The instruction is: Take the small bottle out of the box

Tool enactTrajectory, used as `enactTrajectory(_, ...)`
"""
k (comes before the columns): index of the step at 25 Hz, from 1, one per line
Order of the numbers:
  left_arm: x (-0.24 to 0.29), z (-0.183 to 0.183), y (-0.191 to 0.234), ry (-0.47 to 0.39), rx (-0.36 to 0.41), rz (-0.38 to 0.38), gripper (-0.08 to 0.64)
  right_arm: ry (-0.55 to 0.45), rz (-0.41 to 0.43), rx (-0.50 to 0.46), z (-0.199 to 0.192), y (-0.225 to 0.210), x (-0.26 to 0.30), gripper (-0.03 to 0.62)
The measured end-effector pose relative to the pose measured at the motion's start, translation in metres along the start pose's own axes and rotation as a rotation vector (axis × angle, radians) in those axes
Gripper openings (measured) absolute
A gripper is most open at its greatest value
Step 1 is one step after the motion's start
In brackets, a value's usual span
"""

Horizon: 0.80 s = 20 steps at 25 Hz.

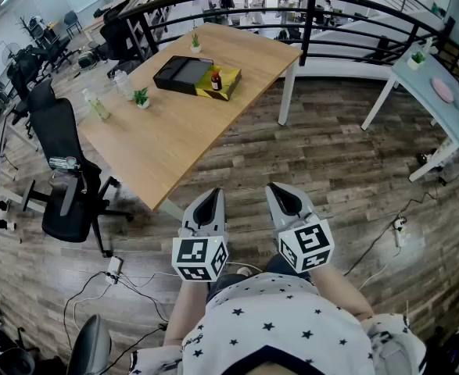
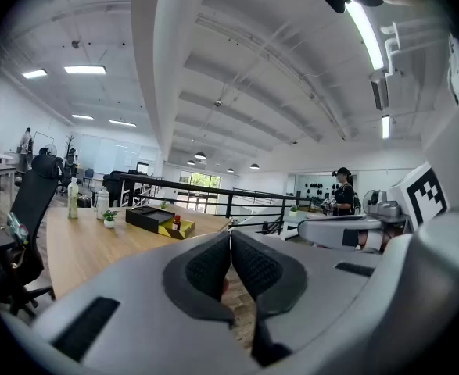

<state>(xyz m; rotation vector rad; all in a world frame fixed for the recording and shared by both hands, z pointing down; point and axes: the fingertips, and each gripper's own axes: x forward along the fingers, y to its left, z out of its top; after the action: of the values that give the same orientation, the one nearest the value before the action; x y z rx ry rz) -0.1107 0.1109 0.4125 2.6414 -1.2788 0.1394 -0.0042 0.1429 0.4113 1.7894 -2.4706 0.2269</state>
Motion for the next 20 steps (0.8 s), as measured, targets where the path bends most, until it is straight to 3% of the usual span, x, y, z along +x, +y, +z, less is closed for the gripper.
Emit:
enactTrajectory(11,-0.010,-0.002,0.016,-0.004,-0.016,-0.011,0.008,0.004,0.009,0.025,-0.005,0.023,0.006,0.005)
enactTrajectory(20,-0.007,-0.007,0.027,0.012,-0.022,-0.012,0.009,0.014,0.068,0.044,-0.009,0.039,0.019,0.023)
